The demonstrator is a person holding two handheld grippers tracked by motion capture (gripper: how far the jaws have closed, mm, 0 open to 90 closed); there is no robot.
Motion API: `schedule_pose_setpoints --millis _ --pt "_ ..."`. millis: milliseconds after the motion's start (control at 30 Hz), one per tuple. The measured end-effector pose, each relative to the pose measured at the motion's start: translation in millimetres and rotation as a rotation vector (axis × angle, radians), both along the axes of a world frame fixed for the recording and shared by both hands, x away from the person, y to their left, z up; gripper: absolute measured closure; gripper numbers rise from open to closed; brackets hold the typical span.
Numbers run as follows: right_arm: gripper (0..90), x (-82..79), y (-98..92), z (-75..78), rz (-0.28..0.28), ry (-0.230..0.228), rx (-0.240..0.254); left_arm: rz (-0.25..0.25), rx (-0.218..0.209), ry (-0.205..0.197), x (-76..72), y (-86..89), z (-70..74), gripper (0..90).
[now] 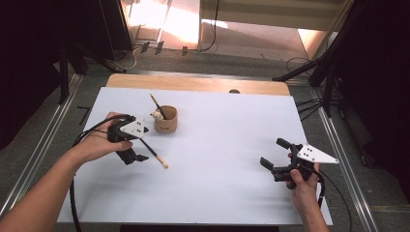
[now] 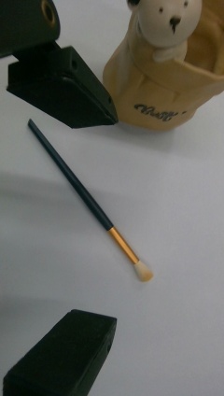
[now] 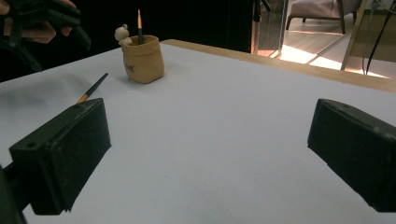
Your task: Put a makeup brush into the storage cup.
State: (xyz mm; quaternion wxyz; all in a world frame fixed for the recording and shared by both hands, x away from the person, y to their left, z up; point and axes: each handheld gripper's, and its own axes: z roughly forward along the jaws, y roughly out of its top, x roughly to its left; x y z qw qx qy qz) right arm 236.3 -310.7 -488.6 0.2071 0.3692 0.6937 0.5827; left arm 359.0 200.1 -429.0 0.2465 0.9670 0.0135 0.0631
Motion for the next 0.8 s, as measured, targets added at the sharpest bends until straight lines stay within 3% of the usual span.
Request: schedule_pose_setpoints --millis 133,300,400,533,800 --pt "0.0 0.4 0.4 -0.4 0.002 0.004 0.001 -0.011 0.028 0.009 1.4 -3.2 -4.9 5.1" --pt "0.0 1.0 2.4 -0.1 0.007 0.006 0.004 -0.029 0.030 0.031 4.5 -7.8 -9.6 8.8" --pt "0.0 1.8 3.5 -1.0 0.010 0.005 -0.001 -0.030 0.026 0.024 5.7 -11.0 -10.2 11.2" --pt "0.0 1.4 4.3 -0.7 0.013 0.010 0.012 -0.026 0.053 -0.002 4.4 -15.8 -11.5 14.3" --pt "0.0 1.4 3.5 -0.7 0.012 0.006 0.011 -0.037 0.081 -0.006 5.7 -18.6 -19.4 20.5"
